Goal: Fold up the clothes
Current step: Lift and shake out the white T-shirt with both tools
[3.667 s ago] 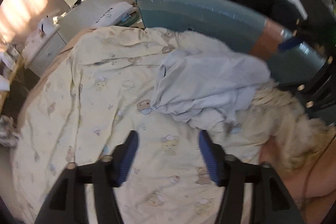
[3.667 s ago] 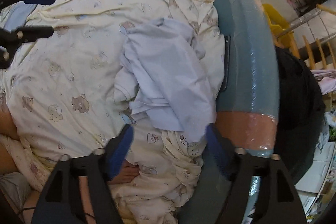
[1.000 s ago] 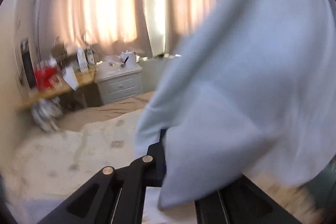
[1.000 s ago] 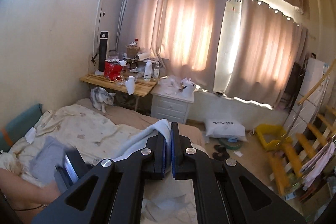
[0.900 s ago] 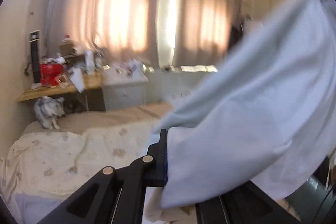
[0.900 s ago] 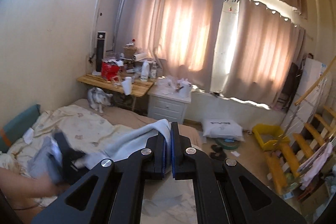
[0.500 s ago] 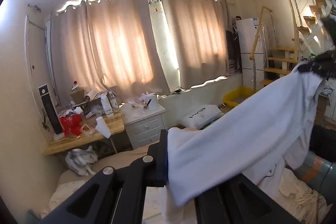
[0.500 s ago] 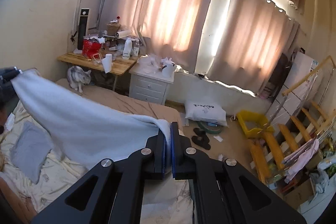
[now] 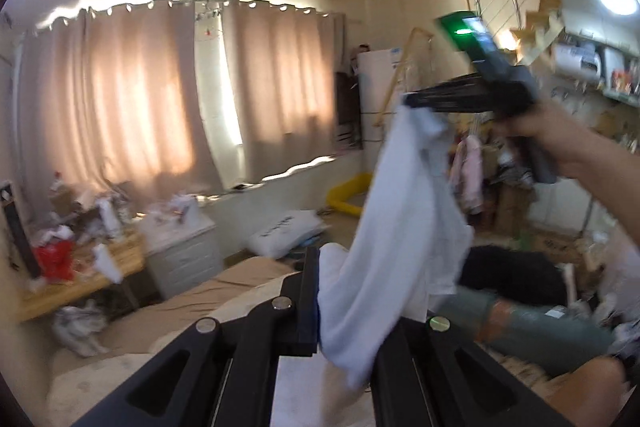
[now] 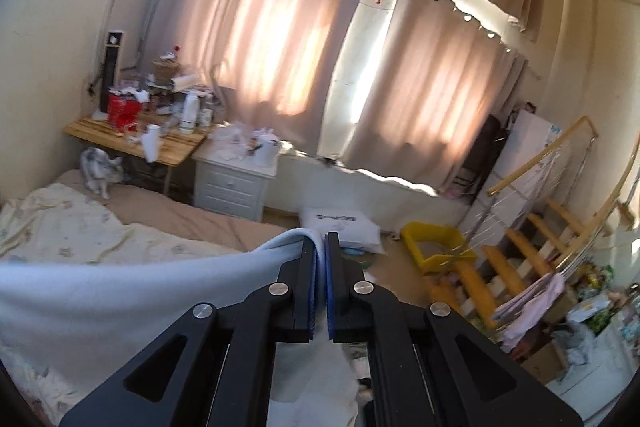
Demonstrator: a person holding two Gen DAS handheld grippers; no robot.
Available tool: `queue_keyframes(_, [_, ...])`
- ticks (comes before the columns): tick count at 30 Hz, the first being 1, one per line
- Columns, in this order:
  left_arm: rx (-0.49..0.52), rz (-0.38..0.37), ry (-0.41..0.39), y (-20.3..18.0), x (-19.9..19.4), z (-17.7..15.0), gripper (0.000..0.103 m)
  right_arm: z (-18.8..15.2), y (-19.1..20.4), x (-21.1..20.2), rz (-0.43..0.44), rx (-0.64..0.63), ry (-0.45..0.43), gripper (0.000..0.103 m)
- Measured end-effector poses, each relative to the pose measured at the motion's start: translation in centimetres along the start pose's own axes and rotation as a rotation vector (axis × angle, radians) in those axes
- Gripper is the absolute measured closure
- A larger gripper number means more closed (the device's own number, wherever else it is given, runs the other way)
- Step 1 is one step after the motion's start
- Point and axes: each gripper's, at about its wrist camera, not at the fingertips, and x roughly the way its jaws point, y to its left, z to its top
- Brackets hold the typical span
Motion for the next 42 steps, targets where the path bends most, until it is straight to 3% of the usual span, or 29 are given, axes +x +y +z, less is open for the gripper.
queue_keyframes(4, [-0.076,-0.082,-0.008,0.2,1.8,0.1,0.101,4.9,0.6,3.4,-0.047,-0.062,0.014,0.1])
queue_keyframes(6, [-0.124,-0.131,0.003,0.4,2.8,-0.7,0.101,7.5,2.7,5.2,-0.037,-0.113,0.009,0.1])
queue_keyframes(10, [-0.154,-0.157,0.025,1.4,3.9,-3.5,0.101,11.3,11.8,9.5,0.055,-0.239,-0.001,0.1])
queue_keyframes(14, [-0.251,-0.145,0.123,5.0,5.5,-9.0,0.101,11.5,24.2,13.8,0.213,-0.366,0.009,0.1])
queue_keyframes(19, [-0.338,-0.114,0.333,8.6,7.5,-19.5,0.101,5.2,41.8,18.4,0.496,-0.507,0.082,0.1])
queue_keyframes(25, [-0.477,-0.103,0.626,10.9,10.5,-33.7,0.101,-10.2,58.9,21.9,0.874,-0.52,0.226,0.1])
queue_keyframes(28, [-0.566,-0.098,0.771,11.8,12.0,-40.3,0.099,-16.2,62.2,23.6,0.995,-0.409,0.332,0.097])
queue_keyframes(30, [-0.646,-0.077,0.878,12.4,12.5,-44.6,0.089,-20.1,63.8,24.4,1.088,-0.34,0.417,0.095])
queue_keyframes(33, [-0.696,-0.059,1.031,12.6,13.0,-49.5,0.081,-23.5,65.3,24.0,1.207,-0.298,0.464,0.08])
queue_keyframes(35, [-0.675,-0.061,1.061,12.0,12.4,-50.2,0.08,-23.3,65.7,23.1,1.304,-0.284,0.456,0.073])
queue_keyframes(36, [-0.664,-0.075,1.074,11.8,12.2,-50.5,0.08,-22.9,65.6,22.4,1.335,-0.289,0.445,0.058])
queue_keyframes(37, [-0.643,-0.07,1.068,11.9,12.1,-50.3,0.08,-22.4,65.5,21.7,1.36,-0.297,0.432,0.031])
queue_keyframes(38, [-0.619,-0.06,1.055,12.1,11.9,-50.0,0.077,-22.0,64.6,20.8,1.374,-0.292,0.409,0.02])
queue_keyframes(40, [-0.593,-0.034,1.031,13.3,11.5,-49.7,0.071,-21.5,61.7,19.3,1.375,-0.275,0.356,0.017])
queue_keyframes(42, [-0.634,0.025,1.02,15.4,10.7,-50.1,0.054,-22.0,57.7,18.4,1.339,-0.257,0.304,0.017])
